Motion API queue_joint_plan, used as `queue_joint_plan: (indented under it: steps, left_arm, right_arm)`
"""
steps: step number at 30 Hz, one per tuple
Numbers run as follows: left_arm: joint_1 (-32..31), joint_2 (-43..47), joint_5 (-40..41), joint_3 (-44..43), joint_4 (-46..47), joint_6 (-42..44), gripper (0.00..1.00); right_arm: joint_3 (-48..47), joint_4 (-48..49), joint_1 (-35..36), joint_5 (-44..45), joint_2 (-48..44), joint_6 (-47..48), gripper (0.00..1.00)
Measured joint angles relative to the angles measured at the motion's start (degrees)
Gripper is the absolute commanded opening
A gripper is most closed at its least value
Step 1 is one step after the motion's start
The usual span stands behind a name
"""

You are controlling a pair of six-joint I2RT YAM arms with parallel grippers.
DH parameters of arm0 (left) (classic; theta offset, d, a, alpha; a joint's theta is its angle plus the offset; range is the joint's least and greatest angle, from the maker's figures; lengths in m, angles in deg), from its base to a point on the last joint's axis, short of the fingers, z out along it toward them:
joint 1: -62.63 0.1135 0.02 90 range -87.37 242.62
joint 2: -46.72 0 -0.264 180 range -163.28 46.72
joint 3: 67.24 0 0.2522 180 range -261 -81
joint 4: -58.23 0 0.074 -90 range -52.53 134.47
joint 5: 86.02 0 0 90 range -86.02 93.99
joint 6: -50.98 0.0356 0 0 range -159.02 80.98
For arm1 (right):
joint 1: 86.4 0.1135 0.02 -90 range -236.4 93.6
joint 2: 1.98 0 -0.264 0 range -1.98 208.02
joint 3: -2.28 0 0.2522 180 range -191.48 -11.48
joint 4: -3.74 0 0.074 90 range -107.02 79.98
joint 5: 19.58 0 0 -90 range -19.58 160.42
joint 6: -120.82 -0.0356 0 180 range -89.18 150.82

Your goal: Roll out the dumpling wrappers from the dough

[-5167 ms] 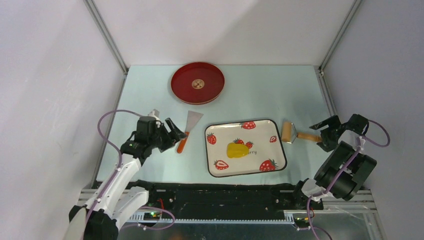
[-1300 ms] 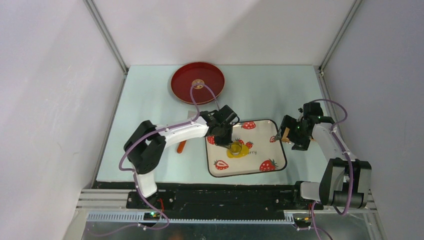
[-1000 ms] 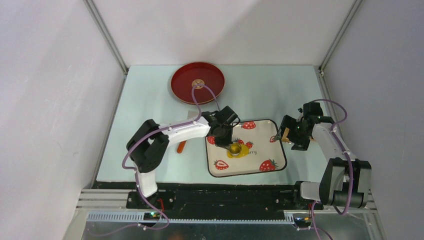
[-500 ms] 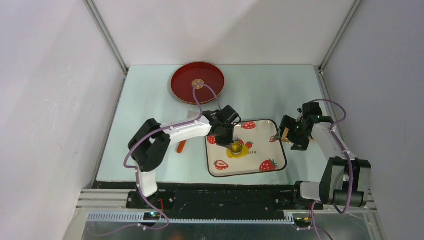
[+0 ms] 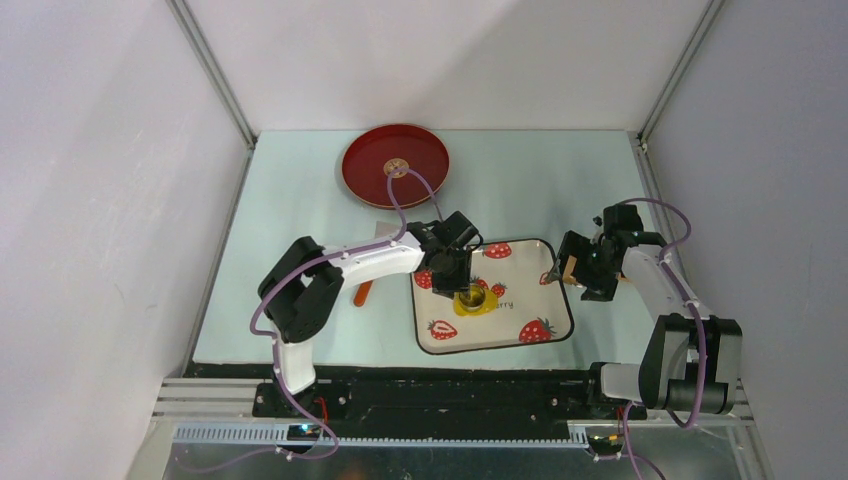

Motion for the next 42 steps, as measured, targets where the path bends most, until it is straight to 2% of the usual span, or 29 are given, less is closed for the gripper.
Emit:
queue_joint_plan:
  steps: [3, 6, 14, 22, 28, 34, 42]
  left_arm:
    - [0.0, 0.02, 0.0, 0.0, 0.02, 0.02, 0.58]
    - [-0.02, 0.39, 0.04, 0.0, 0.0, -0.02, 0.59]
    - [0.17, 7.3, -0.02, 0.68, 0.98, -0.15, 0.52]
    - [3.39, 15.54, -3.37, 12.37, 7.85, -2.21, 0.48]
    - [6.14, 15.93, -6.47, 19.06, 12.87, -3.76, 0.43]
    - [6.36, 15.93, -8.79, 19.67, 17.22, -4.79, 0.41]
    - [6.23, 14.16, -11.06, 18.95, 20.2, -6.05, 0.33]
  right_arm:
    - [0.0, 0.0, 0.07, -0.11, 0.0, -0.02, 0.99]
    - [0.0, 0.02, 0.07, -0.52, -0.02, -0.04, 0.99]
    - [0.04, 0.24, 0.24, -3.98, -3.78, -0.35, 1.0]
    - [-2.27, 0.04, 3.72, -7.45, -6.43, -2.34, 0.98]
    - [-4.35, 1.55, 15.26, -8.2, -4.57, -6.84, 0.84]
    - [-4.37, 4.96, 26.4, -8.7, 1.57, -12.81, 0.68]
    - [-4.37, 8.55, 30.12, -9.42, 9.73, -17.27, 0.51]
